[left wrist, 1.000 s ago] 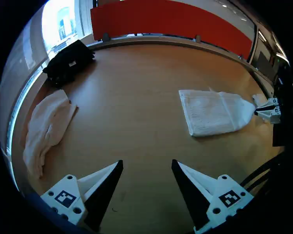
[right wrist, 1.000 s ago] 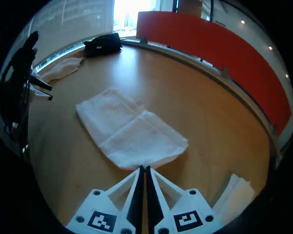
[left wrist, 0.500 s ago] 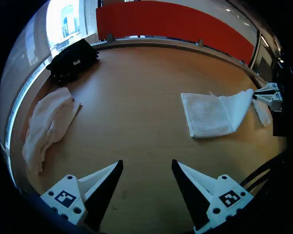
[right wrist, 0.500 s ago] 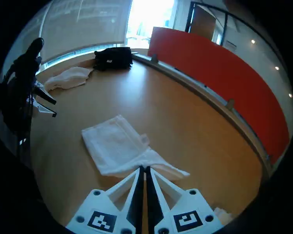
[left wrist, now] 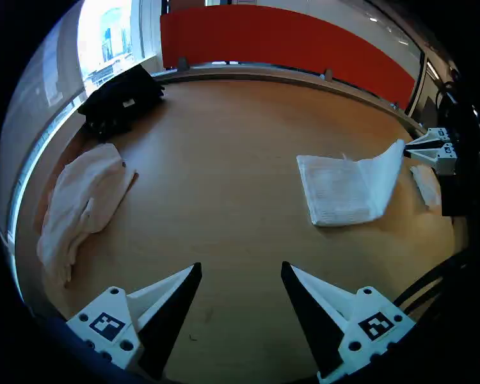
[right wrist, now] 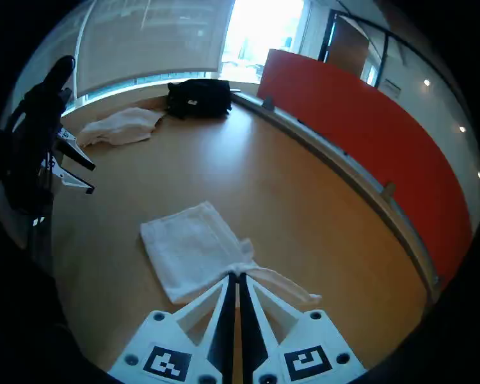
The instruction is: Fold towel
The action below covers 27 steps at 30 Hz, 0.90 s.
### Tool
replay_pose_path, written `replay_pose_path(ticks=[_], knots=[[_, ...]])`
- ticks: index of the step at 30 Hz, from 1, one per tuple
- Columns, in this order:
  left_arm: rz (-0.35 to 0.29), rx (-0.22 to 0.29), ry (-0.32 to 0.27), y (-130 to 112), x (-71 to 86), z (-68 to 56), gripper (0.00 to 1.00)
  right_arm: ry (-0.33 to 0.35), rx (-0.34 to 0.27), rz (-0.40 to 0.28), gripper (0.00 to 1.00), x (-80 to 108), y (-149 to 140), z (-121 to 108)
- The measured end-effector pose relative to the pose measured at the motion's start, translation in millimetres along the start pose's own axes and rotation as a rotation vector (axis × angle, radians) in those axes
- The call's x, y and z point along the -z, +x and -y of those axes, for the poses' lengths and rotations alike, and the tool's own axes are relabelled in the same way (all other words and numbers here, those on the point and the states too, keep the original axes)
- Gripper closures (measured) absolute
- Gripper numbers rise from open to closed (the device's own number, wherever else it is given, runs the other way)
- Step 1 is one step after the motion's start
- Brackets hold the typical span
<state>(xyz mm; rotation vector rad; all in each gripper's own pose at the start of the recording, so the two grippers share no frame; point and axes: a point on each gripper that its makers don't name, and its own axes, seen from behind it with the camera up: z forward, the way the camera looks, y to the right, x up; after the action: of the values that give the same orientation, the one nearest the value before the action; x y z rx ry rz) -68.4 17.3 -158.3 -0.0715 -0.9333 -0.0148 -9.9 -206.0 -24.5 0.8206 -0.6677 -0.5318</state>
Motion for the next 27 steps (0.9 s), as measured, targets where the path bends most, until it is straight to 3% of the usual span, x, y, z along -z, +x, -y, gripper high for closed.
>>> replay_pose_path(ticks=[6, 15, 21, 27], knots=[[-0.016, 0.009, 0.013, 3, 8.9, 8.9, 0.08, 0.045, 0.059, -0.007, 0.96, -10.7, 26, 13], [-0.038, 0.068, 0.024, 2, 22.4, 21.1, 0.08, 0.139, 0.158, 0.012, 0.96, -43.0, 49, 45], [-0.044, 0.094, 0.032, -3, 28.0, 25.3, 0.08, 0.213, 0.199, 0.049, 0.96, -70.1, 46, 78], [-0.042, 0.117, 0.032, -9, 30.0, 24.8, 0.08, 0.292, 0.185, 0.089, 0.96, -99.2, 30, 118]])
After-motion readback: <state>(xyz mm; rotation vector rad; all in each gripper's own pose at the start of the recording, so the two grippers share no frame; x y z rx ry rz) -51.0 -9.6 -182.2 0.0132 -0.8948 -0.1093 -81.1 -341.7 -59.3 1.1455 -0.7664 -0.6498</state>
